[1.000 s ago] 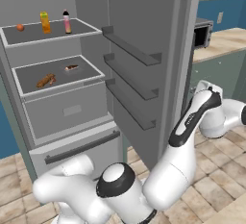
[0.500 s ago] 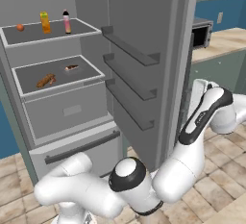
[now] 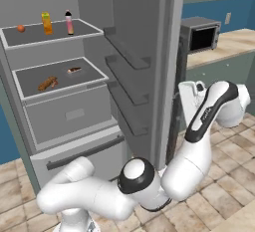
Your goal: Place the tupperware on the second highest shelf of the fridge. Make space for the tupperware among the existing items by rearranging them on the shelves if needed. Close the fridge door when finished.
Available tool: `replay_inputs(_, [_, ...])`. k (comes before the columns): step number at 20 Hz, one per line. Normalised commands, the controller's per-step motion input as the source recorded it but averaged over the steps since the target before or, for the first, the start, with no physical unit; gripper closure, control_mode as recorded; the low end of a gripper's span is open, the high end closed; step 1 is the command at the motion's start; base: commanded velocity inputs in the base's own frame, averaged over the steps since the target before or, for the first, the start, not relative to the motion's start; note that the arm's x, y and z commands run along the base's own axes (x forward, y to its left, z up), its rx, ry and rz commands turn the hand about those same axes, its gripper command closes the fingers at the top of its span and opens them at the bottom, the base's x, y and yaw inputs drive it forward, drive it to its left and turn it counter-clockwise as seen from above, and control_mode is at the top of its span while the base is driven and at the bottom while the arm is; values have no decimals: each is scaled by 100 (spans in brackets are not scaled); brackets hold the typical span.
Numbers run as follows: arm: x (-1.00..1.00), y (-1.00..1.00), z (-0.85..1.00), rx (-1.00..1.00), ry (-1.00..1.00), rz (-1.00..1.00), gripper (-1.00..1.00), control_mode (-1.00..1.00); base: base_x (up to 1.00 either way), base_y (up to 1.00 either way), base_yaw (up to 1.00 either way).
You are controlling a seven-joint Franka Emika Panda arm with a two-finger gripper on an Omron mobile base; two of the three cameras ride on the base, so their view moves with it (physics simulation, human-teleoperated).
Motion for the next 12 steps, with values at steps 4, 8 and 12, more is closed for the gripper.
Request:
replay_inputs(4, [-4,100,-12,-12,-22,32,-100,-100,0,0,0])
replay_inputs(8, [0,100,-12,-11,-28,28,-100,-100,0,0,0])
replay_inputs(12, [0,100,-11,-12,-33,22,-100,-100,0,0,0])
